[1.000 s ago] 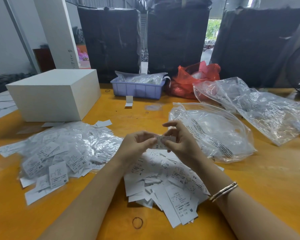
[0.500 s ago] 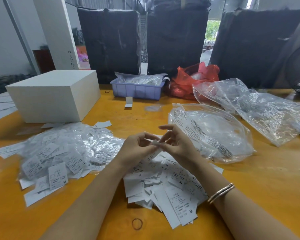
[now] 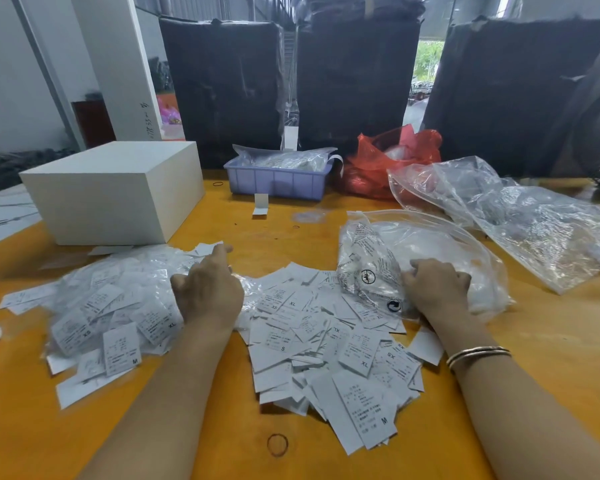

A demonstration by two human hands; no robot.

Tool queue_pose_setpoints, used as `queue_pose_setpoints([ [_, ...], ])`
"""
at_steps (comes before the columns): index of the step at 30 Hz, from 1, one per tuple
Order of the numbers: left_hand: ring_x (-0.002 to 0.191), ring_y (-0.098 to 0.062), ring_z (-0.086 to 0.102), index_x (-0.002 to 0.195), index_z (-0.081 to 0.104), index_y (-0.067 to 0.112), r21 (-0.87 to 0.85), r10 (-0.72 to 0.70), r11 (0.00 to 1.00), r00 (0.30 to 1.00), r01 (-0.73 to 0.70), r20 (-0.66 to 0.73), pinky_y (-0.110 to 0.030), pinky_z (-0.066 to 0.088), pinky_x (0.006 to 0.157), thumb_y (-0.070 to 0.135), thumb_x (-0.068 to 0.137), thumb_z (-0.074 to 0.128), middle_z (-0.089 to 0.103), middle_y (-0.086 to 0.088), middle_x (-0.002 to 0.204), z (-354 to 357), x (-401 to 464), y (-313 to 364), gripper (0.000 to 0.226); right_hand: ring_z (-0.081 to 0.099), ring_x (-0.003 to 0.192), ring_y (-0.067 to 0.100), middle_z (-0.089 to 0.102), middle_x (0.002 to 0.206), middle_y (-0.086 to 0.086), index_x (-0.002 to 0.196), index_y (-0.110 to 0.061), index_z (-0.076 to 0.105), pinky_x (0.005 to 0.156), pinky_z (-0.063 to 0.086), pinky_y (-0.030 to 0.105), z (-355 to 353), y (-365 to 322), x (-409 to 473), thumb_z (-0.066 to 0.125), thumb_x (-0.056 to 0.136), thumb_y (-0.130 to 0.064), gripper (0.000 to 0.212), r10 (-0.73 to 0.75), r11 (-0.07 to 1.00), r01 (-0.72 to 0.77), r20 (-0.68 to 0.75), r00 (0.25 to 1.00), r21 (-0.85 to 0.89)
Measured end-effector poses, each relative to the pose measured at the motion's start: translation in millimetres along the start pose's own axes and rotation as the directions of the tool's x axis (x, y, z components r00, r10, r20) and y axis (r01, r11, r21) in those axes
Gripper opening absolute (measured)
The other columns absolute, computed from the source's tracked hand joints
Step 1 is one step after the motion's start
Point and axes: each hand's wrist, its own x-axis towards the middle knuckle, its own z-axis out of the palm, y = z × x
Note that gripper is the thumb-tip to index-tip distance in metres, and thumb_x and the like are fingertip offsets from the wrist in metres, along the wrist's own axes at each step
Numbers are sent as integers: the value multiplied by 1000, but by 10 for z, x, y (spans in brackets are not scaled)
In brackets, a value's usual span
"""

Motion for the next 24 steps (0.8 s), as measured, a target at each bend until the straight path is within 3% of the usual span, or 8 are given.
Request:
queue_pose_setpoints([
  [5, 111, -24, 41, 133, 47, 28, 232, 37, 972, 999, -41, 21, -33, 20, 77, 10, 86, 52, 52, -3, 125, 16, -9, -36, 51, 54, 104, 25, 66, 104, 2, 97, -24, 70, 81, 22, 34, 16, -7, -12, 51, 92, -23, 20, -21, 995, 35, -157, 987, 92],
  [11, 117, -20, 39, 117, 61, 29, -78, 221, 972, 975, -220, -1, -29, 15, 79, 22, 88, 58, 55, 3, 122, 40, -139, 201, 30, 61, 84, 27, 70, 86, 6, 94, -15, 71, 72, 20, 31, -24, -5, -72, 52, 84, 2, 27, 31, 911, 150, -427, 904, 384],
  [14, 116, -18, 42, 112, 64, 29, -339, 289, 905, 957, -258, 41, -28, 20, 80, 25, 89, 61, 58, 8, 116, 64, -226, 325, 24, 62, 77, 25, 69, 85, 11, 95, -5, 68, 71, 44, 30, -116, -90, -132, 56, 83, 8, 21, -51, 793, 374, -558, 828, 482],
  [15, 116, -16, 44, 113, 63, 28, -459, 311, 854, 947, -244, 77, -29, 26, 85, 26, 89, 61, 58, 10, 115, 72, -247, 358, 24, 62, 74, 23, 67, 84, 12, 95, -2, 67, 70, 49, 20, -141, -148, -176, 57, 83, 10, 20, -125, 729, 469, -577, 807, 498],
  [16, 115, -14, 45, 115, 61, 28, -575, 334, 792, 934, -205, 126, -31, 33, 89, 29, 90, 61, 57, 13, 113, 73, -261, 385, 25, 62, 72, 22, 65, 82, 12, 97, 0, 65, 69, 50, 13, -154, -223, -233, 58, 83, 11, 20, -207, 659, 542, -567, 797, 522],
  [18, 111, -5, 48, 122, 55, 31, -718, 363, 690, 902, -92, 234, -23, 38, 88, 43, 86, 58, 54, 19, 113, 51, -286, 424, 39, 63, 68, 21, 62, 79, 8, 100, -4, 61, 65, 51, 13, -177, -405, -364, 58, 82, 12, 24, -350, 495, 575, -457, 818, 651],
  [21, 110, 1, 49, 135, 44, 31, -769, 364, 638, 867, 35, 341, -11, 36, 80, 57, 75, 52, 53, 19, 117, 18, -285, 453, 66, 64, 64, 16, 59, 78, 3, 99, -19, 53, 64, 51, 20, -178, -658, -535, 60, 84, 8, 32, -491, 278, 432, -260, 832, 858],
  [24, 106, 3, 54, 129, 47, 31, -811, 351, 554, 831, 187, 432, -14, 41, 77, 52, 74, 59, 58, 18, 112, -9, -259, 443, 60, 65, 64, 18, 60, 78, 3, 103, -17, 50, 66, 52, 24, -151, -770, -638, 63, 84, 4, 31, -549, 105, 275, -175, 817, 956],
])
